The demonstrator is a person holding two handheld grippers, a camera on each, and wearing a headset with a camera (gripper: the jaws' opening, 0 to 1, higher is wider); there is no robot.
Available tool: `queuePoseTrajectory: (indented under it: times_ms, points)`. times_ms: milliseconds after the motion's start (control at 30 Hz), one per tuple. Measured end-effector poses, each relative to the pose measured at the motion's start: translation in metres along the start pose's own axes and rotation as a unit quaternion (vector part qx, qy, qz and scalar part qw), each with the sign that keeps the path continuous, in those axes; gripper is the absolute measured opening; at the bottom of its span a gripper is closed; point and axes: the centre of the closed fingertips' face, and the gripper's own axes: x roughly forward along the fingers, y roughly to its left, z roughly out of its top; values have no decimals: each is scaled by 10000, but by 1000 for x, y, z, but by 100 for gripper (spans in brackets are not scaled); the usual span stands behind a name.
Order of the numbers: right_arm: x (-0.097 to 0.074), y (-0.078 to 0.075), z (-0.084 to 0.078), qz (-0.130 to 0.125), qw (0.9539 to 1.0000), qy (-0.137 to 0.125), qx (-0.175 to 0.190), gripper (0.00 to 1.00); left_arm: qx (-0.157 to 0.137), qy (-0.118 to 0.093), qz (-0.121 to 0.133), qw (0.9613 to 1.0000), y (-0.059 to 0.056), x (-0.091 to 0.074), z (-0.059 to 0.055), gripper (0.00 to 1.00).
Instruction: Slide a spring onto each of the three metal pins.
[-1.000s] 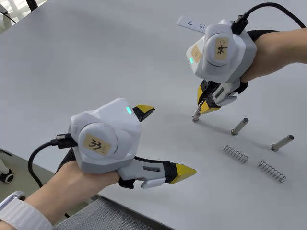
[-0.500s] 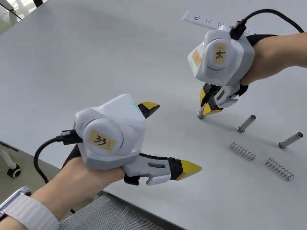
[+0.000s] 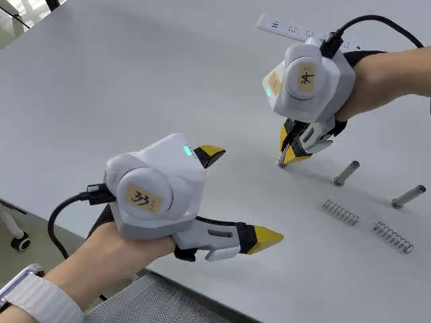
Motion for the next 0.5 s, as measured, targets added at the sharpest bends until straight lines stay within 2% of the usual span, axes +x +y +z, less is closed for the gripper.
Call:
queuePoseTrajectory:
  times_ms: [267, 333, 433, 500]
  points:
    - [0, 3, 0, 79, 10000, 15, 7, 9, -4, -3, -7, 10000, 0, 0, 0, 86]
    - [2, 6, -1, 141, 9999, 31, 74, 14, -18, -11, -8, 10000, 0, -1, 0, 86]
    - [3, 5, 0, 89, 9999, -47, 97, 22, -17, -4, -7, 10000, 0, -1, -1, 86]
    - [3, 6, 0, 107, 9995, -124, 271, 33, -35, -13, -16, 10000, 0, 0, 0, 86]
